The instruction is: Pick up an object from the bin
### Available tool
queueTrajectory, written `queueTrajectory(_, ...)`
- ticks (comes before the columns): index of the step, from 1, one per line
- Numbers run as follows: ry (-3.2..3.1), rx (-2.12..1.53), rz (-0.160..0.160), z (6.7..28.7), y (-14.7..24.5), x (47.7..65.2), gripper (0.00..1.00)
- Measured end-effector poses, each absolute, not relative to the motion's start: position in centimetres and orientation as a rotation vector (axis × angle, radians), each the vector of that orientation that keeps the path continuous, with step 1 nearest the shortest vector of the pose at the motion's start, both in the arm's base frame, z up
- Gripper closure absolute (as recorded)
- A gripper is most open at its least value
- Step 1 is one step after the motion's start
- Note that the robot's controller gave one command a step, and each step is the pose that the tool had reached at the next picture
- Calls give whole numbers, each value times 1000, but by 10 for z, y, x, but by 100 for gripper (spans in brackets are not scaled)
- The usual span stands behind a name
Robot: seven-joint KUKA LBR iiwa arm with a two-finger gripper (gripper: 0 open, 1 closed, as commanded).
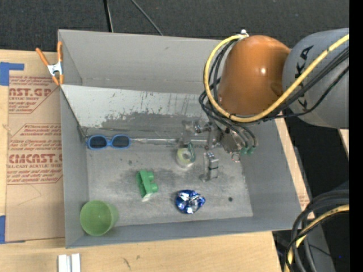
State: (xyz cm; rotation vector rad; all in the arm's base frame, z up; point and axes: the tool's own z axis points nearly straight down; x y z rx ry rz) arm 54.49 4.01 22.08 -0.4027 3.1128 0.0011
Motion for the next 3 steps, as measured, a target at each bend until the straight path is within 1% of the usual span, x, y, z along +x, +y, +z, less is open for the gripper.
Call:
queueTrajectory(1, 3021, -843, -1, 227, 34, 586, 0)
queueTrajectory(2, 2990, -990, 7, 98, 22, 535, 0)
queueTrajectory(3, 2917, -1154, 0, 72, 29, 486, 0)
